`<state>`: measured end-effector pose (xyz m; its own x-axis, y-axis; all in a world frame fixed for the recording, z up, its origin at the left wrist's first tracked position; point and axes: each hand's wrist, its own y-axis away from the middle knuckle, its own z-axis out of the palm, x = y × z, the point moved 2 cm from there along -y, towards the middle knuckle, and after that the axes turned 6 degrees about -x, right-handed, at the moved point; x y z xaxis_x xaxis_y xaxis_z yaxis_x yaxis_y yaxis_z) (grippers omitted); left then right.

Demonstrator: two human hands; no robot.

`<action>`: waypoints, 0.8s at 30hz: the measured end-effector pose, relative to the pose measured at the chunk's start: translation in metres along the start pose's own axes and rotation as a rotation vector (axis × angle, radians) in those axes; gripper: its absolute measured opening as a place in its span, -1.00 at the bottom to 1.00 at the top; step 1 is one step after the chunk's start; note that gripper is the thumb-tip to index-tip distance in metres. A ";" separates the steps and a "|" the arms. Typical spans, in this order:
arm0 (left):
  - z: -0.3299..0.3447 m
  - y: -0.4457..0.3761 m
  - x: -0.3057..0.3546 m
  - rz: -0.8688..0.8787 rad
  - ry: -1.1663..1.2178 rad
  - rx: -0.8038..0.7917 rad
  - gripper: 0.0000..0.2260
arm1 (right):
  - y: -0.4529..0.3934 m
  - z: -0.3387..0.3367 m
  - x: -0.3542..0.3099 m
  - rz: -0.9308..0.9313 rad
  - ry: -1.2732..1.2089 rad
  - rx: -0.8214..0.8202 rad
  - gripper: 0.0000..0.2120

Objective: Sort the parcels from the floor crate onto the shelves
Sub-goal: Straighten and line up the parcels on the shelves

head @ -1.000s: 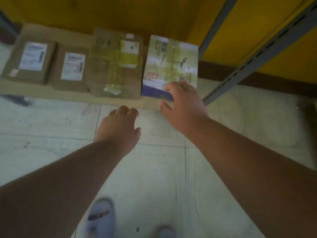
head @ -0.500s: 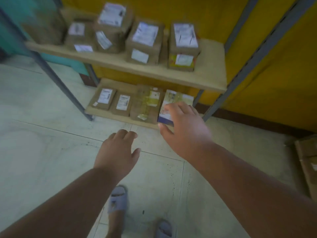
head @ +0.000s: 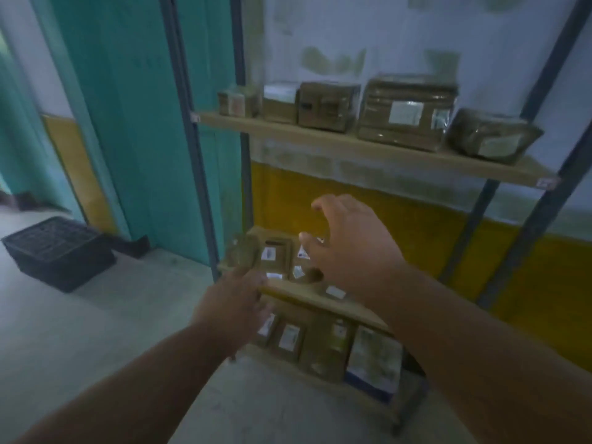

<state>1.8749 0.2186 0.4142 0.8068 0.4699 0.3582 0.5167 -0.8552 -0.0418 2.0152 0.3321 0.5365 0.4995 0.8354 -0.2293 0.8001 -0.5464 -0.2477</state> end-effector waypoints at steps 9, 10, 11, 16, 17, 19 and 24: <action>-0.123 -0.072 -0.082 0.077 -0.016 0.097 -0.62 | -0.105 -0.044 -0.089 0.010 -0.016 0.182 -0.54; -0.130 -0.080 -0.085 0.084 -0.003 0.099 -0.62 | -0.115 -0.045 -0.092 0.014 -0.006 0.183 -0.54; -0.135 -0.090 -0.089 0.095 0.009 0.102 -0.61 | -0.126 -0.045 -0.094 0.015 0.009 0.181 -0.54; -0.151 -0.146 -0.103 0.136 0.064 0.141 -0.58 | -0.187 -0.042 -0.090 -0.007 0.072 0.146 -0.54; -0.154 -0.158 -0.107 0.137 0.070 0.154 -0.59 | -0.201 -0.040 -0.088 -0.019 0.077 0.143 -0.54; -0.165 -0.181 -0.115 0.123 0.085 0.196 -0.61 | -0.235 -0.038 -0.087 -0.051 0.096 0.138 -0.52; -0.205 -0.234 -0.136 0.143 -0.002 0.253 -0.61 | -0.316 -0.038 -0.087 -0.092 0.115 0.129 -0.56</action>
<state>1.5853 0.3098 0.5668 0.8772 0.3491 0.3297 0.4524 -0.8311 -0.3234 1.7315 0.4346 0.6705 0.4668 0.8795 -0.0933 0.7985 -0.4644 -0.3829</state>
